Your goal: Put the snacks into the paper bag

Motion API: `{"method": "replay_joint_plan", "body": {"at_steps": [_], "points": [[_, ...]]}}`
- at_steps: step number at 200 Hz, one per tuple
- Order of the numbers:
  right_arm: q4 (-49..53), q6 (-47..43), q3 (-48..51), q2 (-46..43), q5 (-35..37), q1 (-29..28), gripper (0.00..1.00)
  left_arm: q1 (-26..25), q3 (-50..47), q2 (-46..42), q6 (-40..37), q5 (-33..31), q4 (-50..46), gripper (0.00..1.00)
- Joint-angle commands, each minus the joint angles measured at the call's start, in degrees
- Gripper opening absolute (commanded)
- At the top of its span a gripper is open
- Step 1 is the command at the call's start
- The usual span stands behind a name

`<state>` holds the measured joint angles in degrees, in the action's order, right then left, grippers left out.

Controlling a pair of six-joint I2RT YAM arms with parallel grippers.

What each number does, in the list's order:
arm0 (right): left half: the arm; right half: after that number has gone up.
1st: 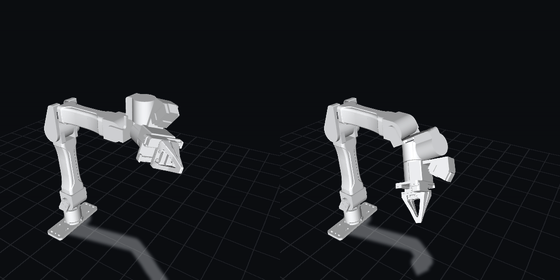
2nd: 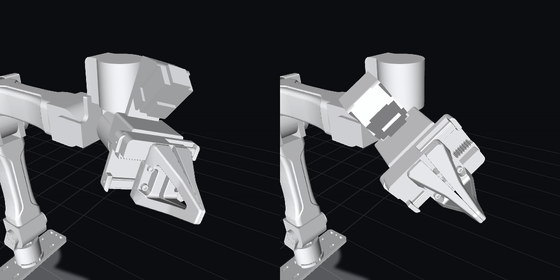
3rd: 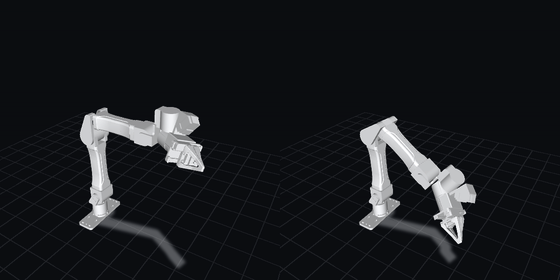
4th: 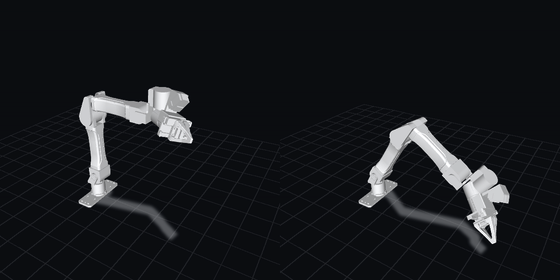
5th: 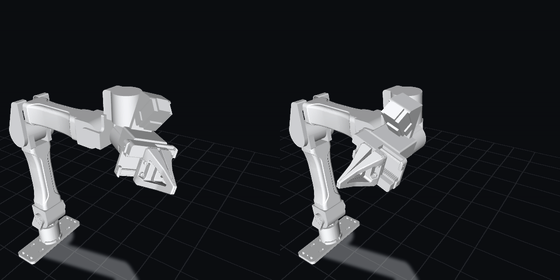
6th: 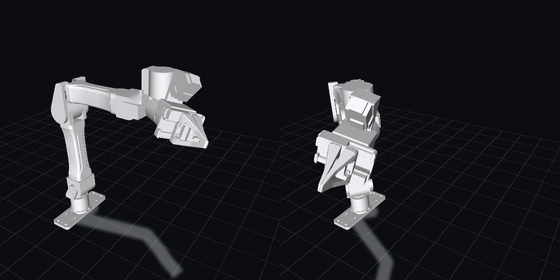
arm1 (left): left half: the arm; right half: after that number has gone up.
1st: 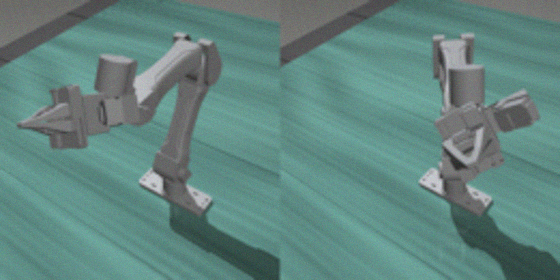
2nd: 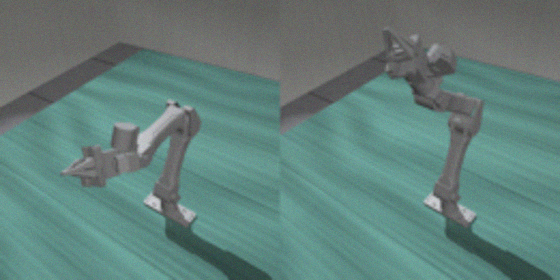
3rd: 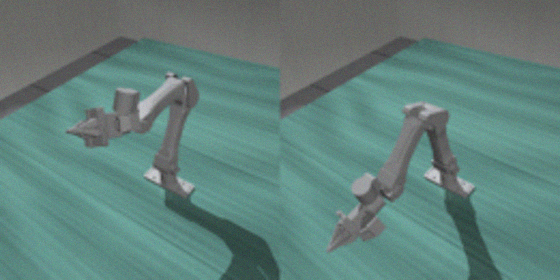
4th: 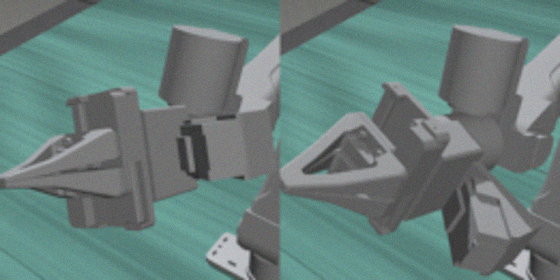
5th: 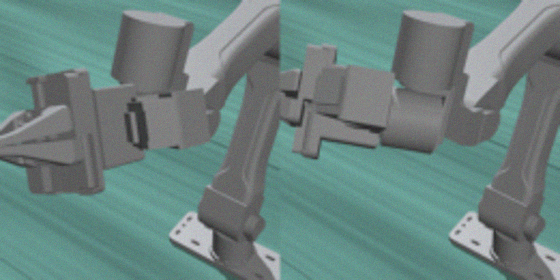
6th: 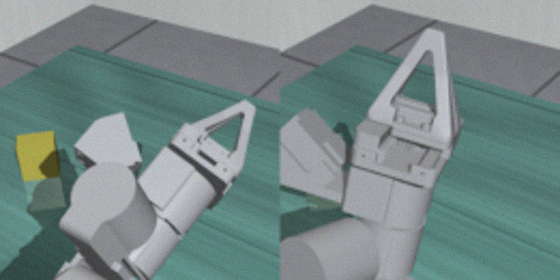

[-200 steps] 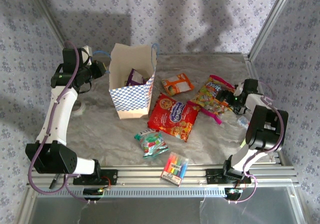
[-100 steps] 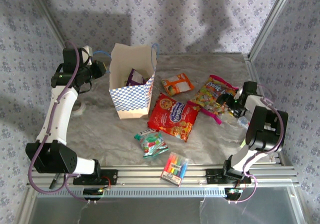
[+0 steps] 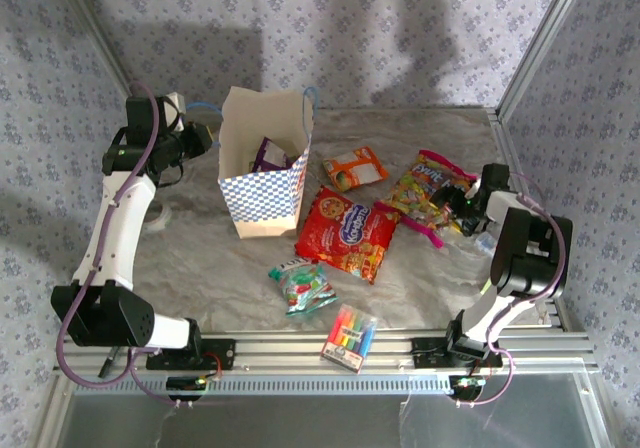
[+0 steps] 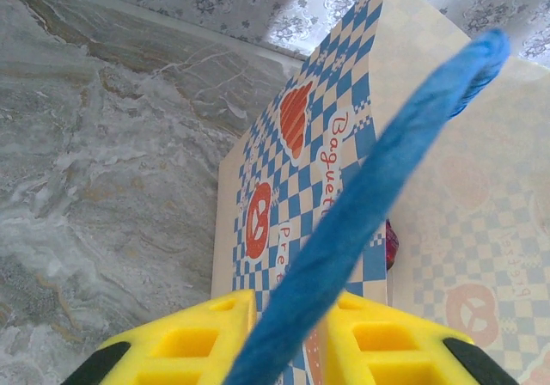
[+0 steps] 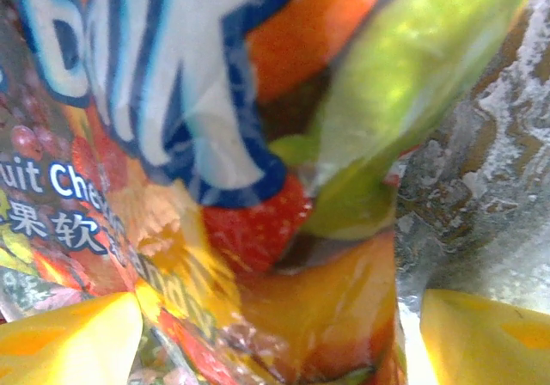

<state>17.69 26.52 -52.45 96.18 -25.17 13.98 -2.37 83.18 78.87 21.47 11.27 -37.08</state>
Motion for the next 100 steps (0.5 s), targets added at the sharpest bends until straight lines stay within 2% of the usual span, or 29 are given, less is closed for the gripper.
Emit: {"method": "replay_joint_plan", "body": {"at_steps": [1, 54, 100], "points": [[-4.47, 1.69, -1.29, 2.37, -5.02, -3.84, 0.84, -0.29, 1.24, -0.23, -1.2, 0.25, -0.63, 0.26], [-3.91, 1.95, -1.39, 2.19, -3.32, -5.06, 0.84, -0.18, 1.24, 0.07, -1.44, 0.54, -0.63, 0.26], [-6.47, 3.38, -3.86, 9.28, -1.99, -5.32, 0.83, -0.19, 1.59, 0.58, -1.7, 0.77, -1.15, 0.26]]}}
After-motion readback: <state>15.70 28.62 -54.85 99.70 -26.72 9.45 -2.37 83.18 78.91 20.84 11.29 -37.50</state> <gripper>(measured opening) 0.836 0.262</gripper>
